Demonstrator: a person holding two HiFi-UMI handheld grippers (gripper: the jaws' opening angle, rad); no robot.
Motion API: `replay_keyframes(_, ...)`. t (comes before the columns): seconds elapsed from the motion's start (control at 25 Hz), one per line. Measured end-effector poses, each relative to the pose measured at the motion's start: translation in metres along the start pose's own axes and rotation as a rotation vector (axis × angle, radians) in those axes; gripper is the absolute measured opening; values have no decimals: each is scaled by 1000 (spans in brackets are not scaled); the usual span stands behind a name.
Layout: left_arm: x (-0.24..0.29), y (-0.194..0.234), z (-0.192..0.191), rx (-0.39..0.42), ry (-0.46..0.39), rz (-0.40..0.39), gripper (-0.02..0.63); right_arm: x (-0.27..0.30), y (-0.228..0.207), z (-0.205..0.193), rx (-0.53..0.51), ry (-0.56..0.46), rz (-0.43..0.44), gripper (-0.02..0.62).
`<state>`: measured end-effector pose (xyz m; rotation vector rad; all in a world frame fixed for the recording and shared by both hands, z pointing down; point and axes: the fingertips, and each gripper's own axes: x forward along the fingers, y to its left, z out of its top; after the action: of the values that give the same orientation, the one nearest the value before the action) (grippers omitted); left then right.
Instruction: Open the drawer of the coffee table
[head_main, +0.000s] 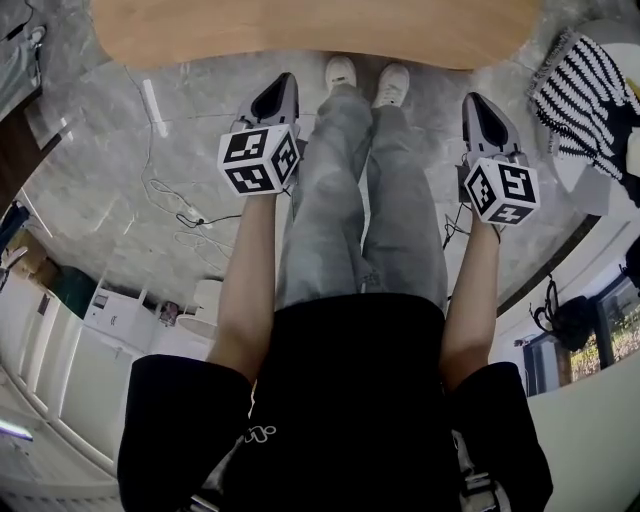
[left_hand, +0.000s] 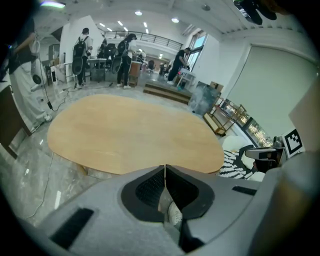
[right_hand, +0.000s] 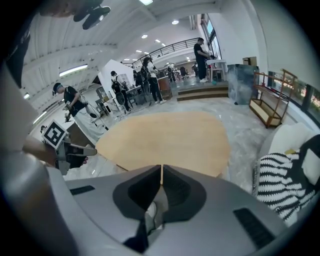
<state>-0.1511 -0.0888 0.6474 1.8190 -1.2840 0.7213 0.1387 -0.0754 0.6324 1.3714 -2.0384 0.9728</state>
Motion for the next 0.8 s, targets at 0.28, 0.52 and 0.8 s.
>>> replay_keyframes(0.28,29,17,-32,42,52,8,12,27,-16,-39,-17,53,11,15)
replay_keyframes(0.52,55,32,-56,55,105,25,12,45,-26,-67,-82,104,34,15)
replay_keyframes(0.8,79,50,-77,88,166,39,33,64,-38,-87,-149,159,41,18)
